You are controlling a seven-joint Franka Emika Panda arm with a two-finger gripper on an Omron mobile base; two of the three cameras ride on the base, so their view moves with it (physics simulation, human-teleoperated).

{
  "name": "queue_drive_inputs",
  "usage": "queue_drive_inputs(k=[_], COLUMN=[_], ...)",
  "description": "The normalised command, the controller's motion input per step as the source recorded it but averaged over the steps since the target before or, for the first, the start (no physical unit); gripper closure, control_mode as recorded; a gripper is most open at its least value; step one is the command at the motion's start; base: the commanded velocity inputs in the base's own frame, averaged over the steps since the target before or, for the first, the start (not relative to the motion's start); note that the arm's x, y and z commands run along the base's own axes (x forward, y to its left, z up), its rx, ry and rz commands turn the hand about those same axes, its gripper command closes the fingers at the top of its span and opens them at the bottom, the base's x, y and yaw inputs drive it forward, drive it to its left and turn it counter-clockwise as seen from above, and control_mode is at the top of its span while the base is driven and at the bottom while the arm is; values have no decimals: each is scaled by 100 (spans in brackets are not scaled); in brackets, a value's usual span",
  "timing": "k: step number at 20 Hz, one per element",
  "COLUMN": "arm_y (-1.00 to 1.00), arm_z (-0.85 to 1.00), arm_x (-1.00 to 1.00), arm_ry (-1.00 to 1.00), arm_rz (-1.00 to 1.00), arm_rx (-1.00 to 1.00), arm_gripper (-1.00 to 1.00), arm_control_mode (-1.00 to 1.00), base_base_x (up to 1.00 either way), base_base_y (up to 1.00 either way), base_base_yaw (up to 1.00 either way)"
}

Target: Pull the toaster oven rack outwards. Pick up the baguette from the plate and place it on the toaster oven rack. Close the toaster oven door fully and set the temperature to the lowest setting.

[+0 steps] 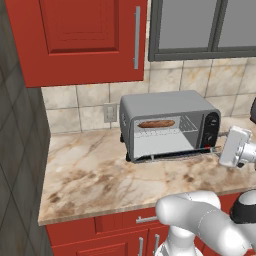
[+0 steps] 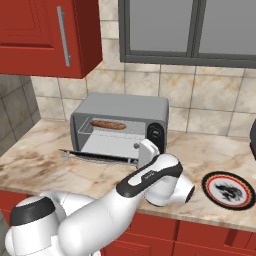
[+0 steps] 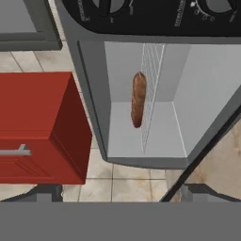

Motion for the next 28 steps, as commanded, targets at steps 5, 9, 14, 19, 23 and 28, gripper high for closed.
queue_drive_inputs(k=[5,9,14,19,23,28], arm_y=[3,3,0,0,0,0], arm_z=[45,40,38,41,46,49], arm_x=[21,22,7,4,7,3], arm_ry=[0,0,0,0,-1,-3], arm_rz=[-18,-19,-17,-21,-27,-28], arm_rx=[0,0,0,0,0,0], arm_gripper=[-100,-100,-100,-100,-100,-100], arm_control_mode=[-100,-100,-100,-100,-100,-100], base_base_x=[0,0,0,0,0,0], base_base_y=[0,0,0,0,0,0], base_base_yaw=[0,0,0,0,0,0])
